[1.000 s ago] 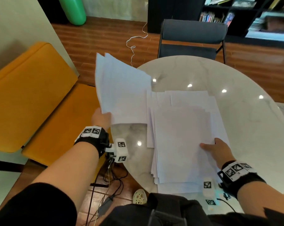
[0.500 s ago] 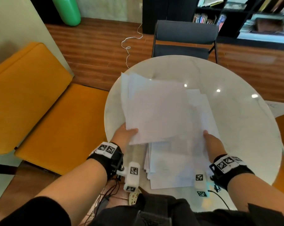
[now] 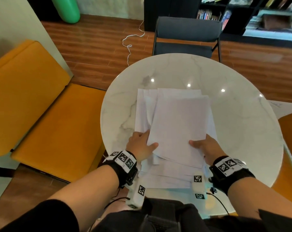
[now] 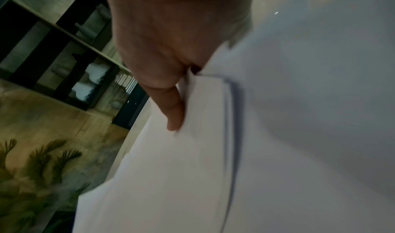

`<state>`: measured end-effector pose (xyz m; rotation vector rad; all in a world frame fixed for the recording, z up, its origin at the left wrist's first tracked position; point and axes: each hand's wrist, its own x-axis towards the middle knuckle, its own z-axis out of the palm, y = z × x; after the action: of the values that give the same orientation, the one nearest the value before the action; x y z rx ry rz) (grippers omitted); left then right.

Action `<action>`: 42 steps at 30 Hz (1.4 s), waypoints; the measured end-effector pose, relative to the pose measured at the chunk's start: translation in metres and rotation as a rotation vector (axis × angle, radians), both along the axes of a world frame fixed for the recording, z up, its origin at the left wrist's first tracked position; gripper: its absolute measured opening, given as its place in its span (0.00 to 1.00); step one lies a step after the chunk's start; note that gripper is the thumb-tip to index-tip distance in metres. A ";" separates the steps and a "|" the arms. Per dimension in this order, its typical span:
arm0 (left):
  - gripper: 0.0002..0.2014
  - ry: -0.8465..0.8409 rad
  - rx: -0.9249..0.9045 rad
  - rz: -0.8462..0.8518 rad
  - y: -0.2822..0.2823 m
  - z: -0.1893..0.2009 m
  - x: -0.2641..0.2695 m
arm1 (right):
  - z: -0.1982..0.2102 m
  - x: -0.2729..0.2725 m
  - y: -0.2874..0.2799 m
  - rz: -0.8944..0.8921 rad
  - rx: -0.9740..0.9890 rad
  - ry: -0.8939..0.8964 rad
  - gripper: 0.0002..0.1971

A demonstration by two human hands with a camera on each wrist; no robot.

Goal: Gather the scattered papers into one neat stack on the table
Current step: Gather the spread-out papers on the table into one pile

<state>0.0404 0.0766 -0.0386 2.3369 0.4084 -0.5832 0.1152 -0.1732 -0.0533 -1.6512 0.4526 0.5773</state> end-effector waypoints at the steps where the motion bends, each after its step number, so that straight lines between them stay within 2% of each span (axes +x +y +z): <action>1: 0.36 0.002 0.013 0.050 0.001 -0.002 0.002 | 0.003 0.000 -0.006 -0.001 0.004 -0.028 0.29; 4: 0.40 -0.010 -0.015 0.311 0.013 -0.008 0.012 | 0.027 -0.005 -0.030 -0.020 0.020 -0.091 0.22; 7: 0.38 -0.023 -0.087 0.511 0.020 -0.004 0.025 | 0.045 -0.008 -0.062 -0.063 -0.039 -0.109 0.19; 11: 0.38 0.026 -0.262 0.678 0.019 -0.002 0.042 | 0.035 0.001 -0.090 -0.069 -0.178 0.017 0.18; 13: 0.37 0.065 -0.362 0.690 0.016 -0.003 0.048 | 0.030 0.000 -0.090 -0.032 -0.226 0.065 0.18; 16: 0.33 0.084 -0.377 0.645 0.004 -0.001 0.058 | 0.019 0.001 -0.093 -0.007 -0.254 0.049 0.22; 20: 0.35 0.101 -0.508 0.603 -0.020 -0.008 0.064 | 0.006 0.003 -0.095 -0.034 -0.238 0.051 0.26; 21: 0.33 0.109 -0.499 0.589 -0.028 -0.010 0.065 | 0.006 0.004 -0.094 -0.034 -0.234 0.050 0.28; 24: 0.18 0.061 -0.388 0.498 -0.046 -0.005 0.063 | 0.001 0.011 -0.088 -0.034 -0.277 0.030 0.36; 26: 0.13 0.131 -0.387 0.449 -0.053 -0.005 0.062 | -0.002 0.017 -0.081 -0.059 -0.322 0.033 0.41; 30: 0.18 0.337 -0.428 0.358 -0.052 -0.004 0.050 | -0.004 0.026 -0.065 -0.001 -0.436 -0.059 0.27; 33: 0.24 0.422 -0.621 0.455 -0.039 -0.006 0.044 | 0.001 0.034 -0.063 0.045 -0.569 -0.096 0.19; 35: 0.23 0.317 -0.619 0.504 -0.027 -0.002 0.049 | 0.001 0.042 -0.070 0.046 -0.641 -0.095 0.19; 37: 0.19 0.126 -0.494 0.541 -0.015 0.006 0.062 | 0.004 0.048 -0.075 0.091 -0.781 -0.050 0.28; 38: 0.21 0.051 -0.461 0.585 -0.010 0.004 0.069 | 0.006 0.051 -0.075 0.108 -0.835 -0.033 0.30; 40: 0.33 -0.002 -0.427 0.633 -0.005 0.006 0.077 | 0.007 0.057 -0.073 0.107 -0.854 -0.022 0.30; 42: 0.35 0.018 -0.410 0.617 -0.011 0.008 0.078 | 0.009 0.060 -0.064 0.131 -0.849 -0.038 0.29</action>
<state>0.1186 0.0657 -0.0305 1.6929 0.8827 -0.3422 0.1753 -0.2373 -0.0443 -2.5103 0.6108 0.4706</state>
